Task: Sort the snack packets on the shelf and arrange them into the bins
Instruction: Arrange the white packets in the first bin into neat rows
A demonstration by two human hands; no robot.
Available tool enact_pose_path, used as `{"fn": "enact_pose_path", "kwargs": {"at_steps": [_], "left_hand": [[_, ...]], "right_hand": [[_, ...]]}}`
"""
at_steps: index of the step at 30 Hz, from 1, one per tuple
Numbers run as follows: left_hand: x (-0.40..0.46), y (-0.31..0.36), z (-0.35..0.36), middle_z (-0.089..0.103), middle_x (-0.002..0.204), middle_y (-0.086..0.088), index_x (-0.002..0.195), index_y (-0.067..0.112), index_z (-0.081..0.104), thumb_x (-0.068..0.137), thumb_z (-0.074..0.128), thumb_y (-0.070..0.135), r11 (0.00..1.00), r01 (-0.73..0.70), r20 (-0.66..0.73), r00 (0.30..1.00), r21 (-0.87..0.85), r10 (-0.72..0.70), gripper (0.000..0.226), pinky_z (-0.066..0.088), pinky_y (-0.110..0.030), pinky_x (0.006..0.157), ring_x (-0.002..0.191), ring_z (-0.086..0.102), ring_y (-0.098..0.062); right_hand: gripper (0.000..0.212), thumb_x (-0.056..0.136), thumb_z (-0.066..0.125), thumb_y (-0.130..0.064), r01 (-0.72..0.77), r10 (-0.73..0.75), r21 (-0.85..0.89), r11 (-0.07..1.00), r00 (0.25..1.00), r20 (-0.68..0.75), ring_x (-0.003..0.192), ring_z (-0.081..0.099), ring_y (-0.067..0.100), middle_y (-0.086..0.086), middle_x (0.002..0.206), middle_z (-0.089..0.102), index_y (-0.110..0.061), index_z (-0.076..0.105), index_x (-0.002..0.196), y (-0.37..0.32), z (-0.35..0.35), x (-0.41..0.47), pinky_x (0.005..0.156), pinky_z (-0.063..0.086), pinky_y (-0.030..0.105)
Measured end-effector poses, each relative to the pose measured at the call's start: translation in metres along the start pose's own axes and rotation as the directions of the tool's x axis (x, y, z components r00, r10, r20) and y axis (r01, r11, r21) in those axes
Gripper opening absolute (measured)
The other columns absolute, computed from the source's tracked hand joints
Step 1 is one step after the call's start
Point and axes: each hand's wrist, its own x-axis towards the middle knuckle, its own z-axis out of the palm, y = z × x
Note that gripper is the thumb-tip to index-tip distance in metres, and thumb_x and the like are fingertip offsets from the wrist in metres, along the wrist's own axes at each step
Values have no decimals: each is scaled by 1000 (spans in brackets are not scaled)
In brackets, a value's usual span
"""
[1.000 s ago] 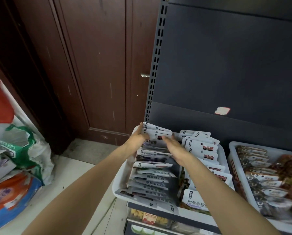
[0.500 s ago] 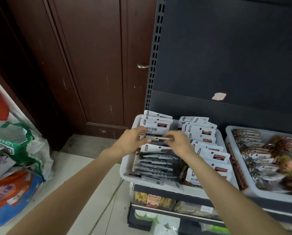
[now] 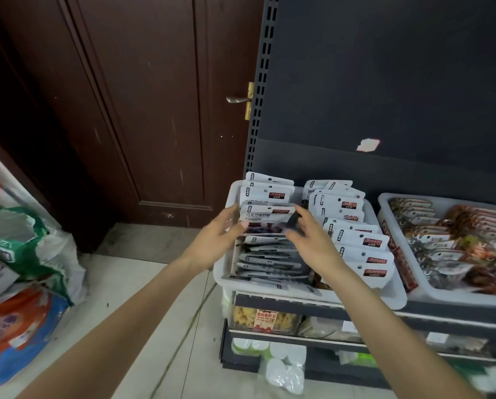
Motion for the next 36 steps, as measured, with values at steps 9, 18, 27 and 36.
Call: {"fn": "enact_pose_path", "kwargs": {"at_steps": [9,18,27,36], "left_hand": [[-3,-19,7,47,141,0,142,16,40,92,60,23,988,-24,100,995,155,9,54,36,-30,108,131,44,-19],[6,-1,20,68,98,-14,109,11,68,93,49,3,868,-65,-139,979,492,152,26,53,-41,81,89,63,-33],[19,-5,20,55,134,-8,138,15,46,91,62,18,976,-71,-130,986,207,100,50,39,-30,102,123,51,-21],[-54,-21,17,36,141,14,144,30,33,76,77,31,930,-144,104,988,337,116,81,27,-17,101,124,37,-2]], "right_hand": [[71,95,52,-38,-128,131,-88,988,991,31,140,29,23,5,155,26,-16,15,151,22,14,-20,112,26,36],[10,89,63,-12,54,-64,-75,996,989,-137,85,67,19,9,89,69,-8,68,97,18,8,-11,79,55,23],[47,101,39,-16,51,-56,-303,951,998,-7,132,37,24,12,146,32,-14,31,147,-2,-2,6,108,28,31],[57,89,61,-37,269,-269,-193,944,963,25,131,37,13,-2,140,39,-25,39,140,37,-11,-53,112,30,32]]}}
